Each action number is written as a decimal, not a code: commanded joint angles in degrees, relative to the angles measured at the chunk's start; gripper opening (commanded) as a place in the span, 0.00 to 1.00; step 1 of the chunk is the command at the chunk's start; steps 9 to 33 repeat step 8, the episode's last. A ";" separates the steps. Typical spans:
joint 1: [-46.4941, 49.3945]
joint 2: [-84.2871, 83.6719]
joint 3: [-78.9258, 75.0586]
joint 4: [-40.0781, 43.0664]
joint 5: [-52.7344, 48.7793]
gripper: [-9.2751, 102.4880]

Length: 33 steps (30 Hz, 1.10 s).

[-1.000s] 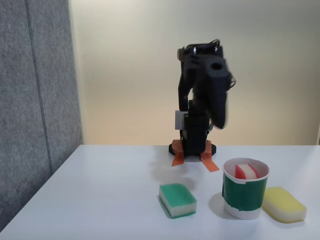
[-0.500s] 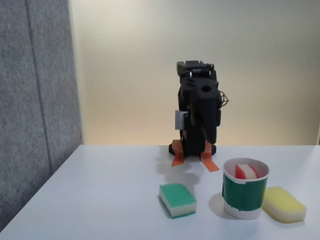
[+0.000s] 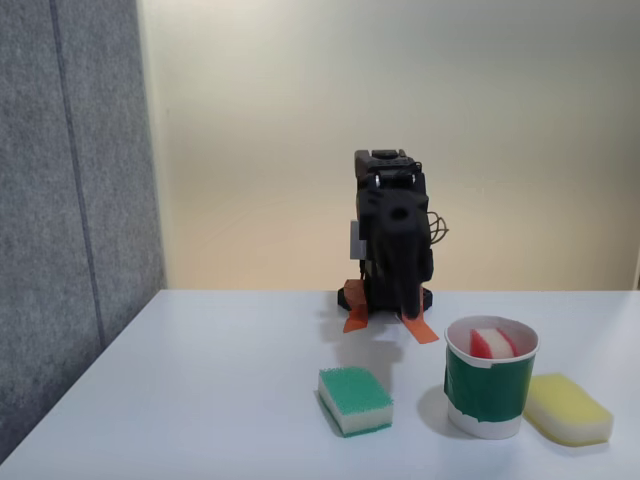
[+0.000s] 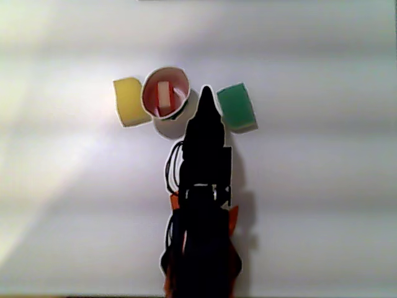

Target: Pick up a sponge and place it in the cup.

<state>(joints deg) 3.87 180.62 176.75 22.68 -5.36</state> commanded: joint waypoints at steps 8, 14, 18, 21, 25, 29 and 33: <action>0.88 12.39 8.35 3.78 1.05 0.08; 0.88 12.39 8.35 3.78 1.05 0.08; 0.88 12.39 8.35 3.78 1.05 0.08; 0.88 12.39 8.35 3.78 1.05 0.08; 0.88 12.39 8.35 3.78 1.05 0.08; 0.88 12.39 8.35 3.78 1.05 0.08; 0.88 12.39 8.35 3.78 1.05 0.08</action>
